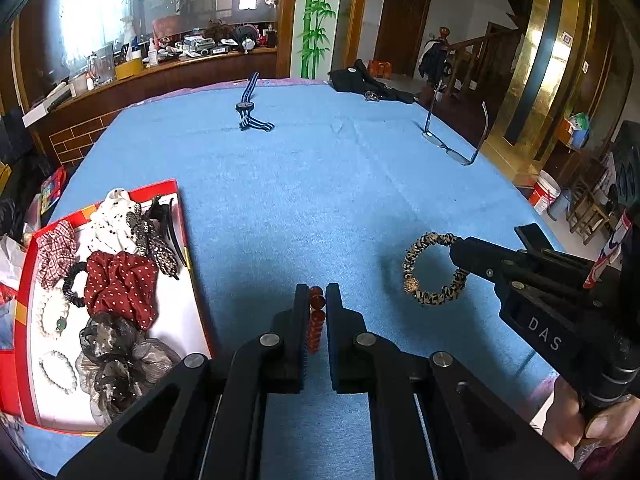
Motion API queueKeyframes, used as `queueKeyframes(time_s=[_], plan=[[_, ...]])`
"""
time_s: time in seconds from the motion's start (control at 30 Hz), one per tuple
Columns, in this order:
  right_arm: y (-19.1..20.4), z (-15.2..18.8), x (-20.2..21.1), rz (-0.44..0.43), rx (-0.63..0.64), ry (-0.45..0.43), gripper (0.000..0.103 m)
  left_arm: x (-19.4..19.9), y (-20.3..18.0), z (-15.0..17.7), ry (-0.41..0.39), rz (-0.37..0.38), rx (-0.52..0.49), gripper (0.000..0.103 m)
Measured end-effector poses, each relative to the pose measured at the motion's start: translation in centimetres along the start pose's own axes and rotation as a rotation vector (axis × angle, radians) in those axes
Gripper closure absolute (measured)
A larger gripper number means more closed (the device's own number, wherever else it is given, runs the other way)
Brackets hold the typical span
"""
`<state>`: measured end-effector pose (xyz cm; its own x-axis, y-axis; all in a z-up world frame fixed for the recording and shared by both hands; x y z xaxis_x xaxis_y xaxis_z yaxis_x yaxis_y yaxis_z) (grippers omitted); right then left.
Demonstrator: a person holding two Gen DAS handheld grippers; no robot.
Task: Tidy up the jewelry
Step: 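Carry the red bead and leopard bracelets over the tray and lower them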
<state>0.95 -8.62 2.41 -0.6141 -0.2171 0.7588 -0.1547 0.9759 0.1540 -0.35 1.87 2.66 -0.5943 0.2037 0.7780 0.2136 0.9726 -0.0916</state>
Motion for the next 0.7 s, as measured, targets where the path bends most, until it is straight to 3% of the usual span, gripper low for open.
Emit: queueKeyframes(time_s=[0.47,0.7], plan=[[3.2,-0.3,0.5,-0.004,0.072,-0.01,0.096,3.2,2.5,-0.6,-0.08,-0.016,0.033,0.096],[9.8,-1.0,1.5,-0.172,0.158,-0.006,0.096,8.0,9.2,-0.2,-0.17,-0.099,0.125,0.096]])
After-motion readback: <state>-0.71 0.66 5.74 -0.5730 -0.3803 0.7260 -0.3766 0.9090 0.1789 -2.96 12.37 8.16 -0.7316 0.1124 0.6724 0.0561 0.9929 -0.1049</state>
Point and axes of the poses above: each gripper's, at about its wrist camera, not at the fingertips, and x roughly against the way its jaws point, y to its left, z to its underside, the point moved 10 cm from there along -x, roughly the way its jaws point, and after that the axes turned 2 degrees about y, right-handed, at the moved point
